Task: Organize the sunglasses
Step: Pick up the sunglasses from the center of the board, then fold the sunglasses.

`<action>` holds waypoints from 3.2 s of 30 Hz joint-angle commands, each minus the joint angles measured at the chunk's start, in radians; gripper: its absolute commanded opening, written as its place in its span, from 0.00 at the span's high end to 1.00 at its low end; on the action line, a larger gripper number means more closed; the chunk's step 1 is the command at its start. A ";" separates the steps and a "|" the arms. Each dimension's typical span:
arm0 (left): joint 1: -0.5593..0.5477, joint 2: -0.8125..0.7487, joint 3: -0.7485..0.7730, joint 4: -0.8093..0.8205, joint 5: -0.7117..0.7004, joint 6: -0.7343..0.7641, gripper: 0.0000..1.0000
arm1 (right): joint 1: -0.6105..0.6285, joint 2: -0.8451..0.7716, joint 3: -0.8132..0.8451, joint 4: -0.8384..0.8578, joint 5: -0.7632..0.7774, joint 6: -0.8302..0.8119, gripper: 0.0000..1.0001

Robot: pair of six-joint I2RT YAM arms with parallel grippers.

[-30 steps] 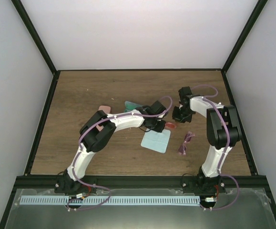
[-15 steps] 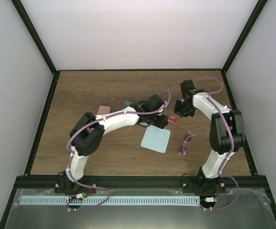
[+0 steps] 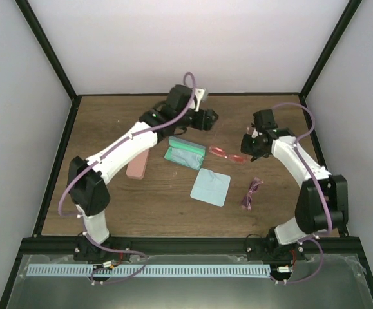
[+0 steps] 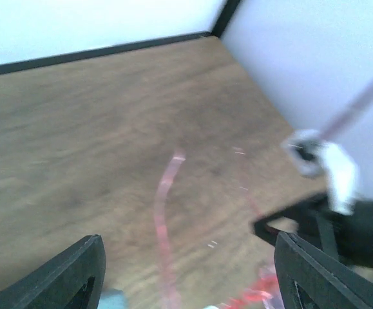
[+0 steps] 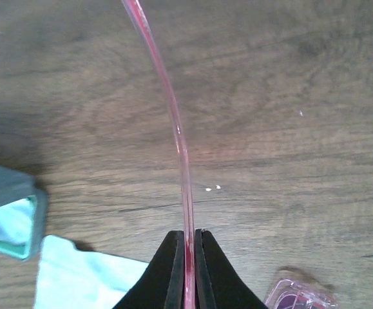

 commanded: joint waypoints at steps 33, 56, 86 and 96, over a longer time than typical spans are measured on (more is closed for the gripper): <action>-0.004 0.316 0.308 -0.301 0.142 0.045 0.27 | 0.036 -0.150 0.020 0.073 -0.098 -0.124 0.99; 0.035 0.148 0.223 -0.165 0.005 -0.065 0.28 | 0.035 -0.165 -0.049 0.093 -0.109 -0.103 0.99; -0.013 0.387 0.396 -0.253 -0.038 -0.089 0.36 | 0.042 -0.130 0.012 0.078 -0.129 -0.125 0.99; -0.071 0.335 0.298 -0.255 -0.035 -0.089 0.35 | 0.042 -0.102 0.041 0.076 -0.095 -0.092 0.99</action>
